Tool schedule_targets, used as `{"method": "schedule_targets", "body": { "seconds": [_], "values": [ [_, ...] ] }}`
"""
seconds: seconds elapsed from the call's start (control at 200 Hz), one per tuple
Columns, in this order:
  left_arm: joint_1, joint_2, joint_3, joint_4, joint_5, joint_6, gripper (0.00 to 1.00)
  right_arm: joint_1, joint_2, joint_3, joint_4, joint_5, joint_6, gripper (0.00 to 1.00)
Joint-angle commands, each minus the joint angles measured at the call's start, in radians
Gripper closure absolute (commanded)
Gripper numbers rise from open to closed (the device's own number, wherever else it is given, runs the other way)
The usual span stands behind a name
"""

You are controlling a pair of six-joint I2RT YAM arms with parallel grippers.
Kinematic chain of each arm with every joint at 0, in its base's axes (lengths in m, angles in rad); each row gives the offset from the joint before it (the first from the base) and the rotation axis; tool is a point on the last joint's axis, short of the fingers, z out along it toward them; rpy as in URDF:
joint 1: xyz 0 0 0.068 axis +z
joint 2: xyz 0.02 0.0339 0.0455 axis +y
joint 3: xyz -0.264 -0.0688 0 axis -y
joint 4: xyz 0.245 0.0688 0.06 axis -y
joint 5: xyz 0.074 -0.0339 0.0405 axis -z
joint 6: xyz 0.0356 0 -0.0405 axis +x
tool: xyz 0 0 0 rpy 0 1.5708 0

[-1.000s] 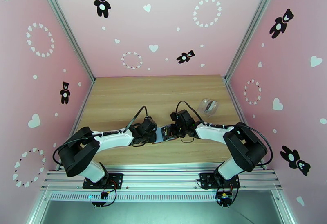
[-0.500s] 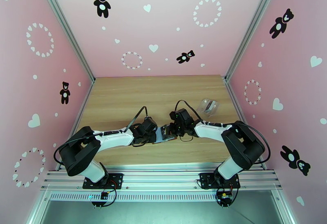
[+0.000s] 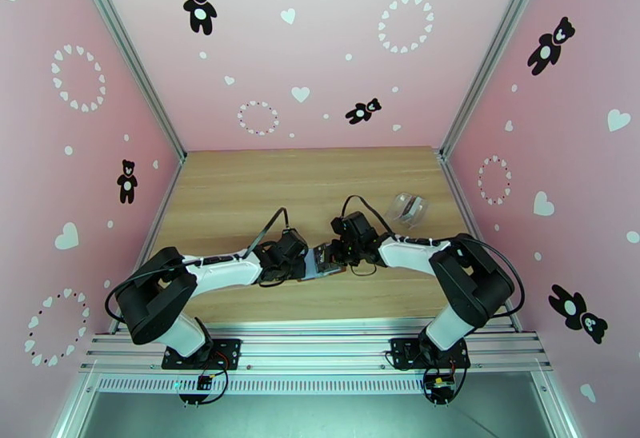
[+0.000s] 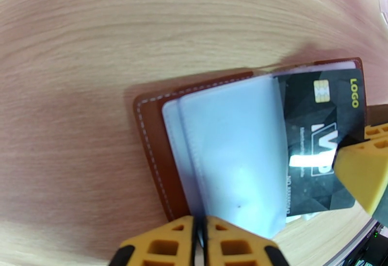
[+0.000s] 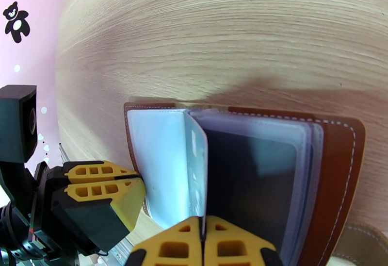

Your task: Put the credit cards into the card holder

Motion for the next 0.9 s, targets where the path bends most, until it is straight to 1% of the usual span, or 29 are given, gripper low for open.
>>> {"method": "schedule_targets", "body": {
  "seconds": [0.0, 0.16, 0.295, 0.465, 0.896],
  "values": [
    [0.005, 0.015, -0.01, -0.031, -0.025, 0.001, 0.87, 0.006, 0.03, -0.005, -0.051, 0.006, -0.02, 1.0],
    [0.005, 0.015, -0.014, -0.024, -0.024, -0.001, 0.87, 0.006, 0.025, 0.007, -0.067, 0.014, -0.026, 1.0],
    [0.005, 0.018, -0.016, -0.019, -0.024, -0.001, 0.87, -0.003, 0.055, 0.057, -0.071, 0.014, -0.024, 1.0],
    [0.005, 0.013, -0.019, -0.02, -0.024, -0.001, 0.87, -0.005, 0.092, 0.086, -0.06, -0.016, -0.02, 1.0],
    [0.005, 0.003, -0.029, -0.018, -0.028, -0.003, 0.87, -0.003, 0.031, -0.015, -0.048, -0.033, -0.023, 1.0]
  ]
}}
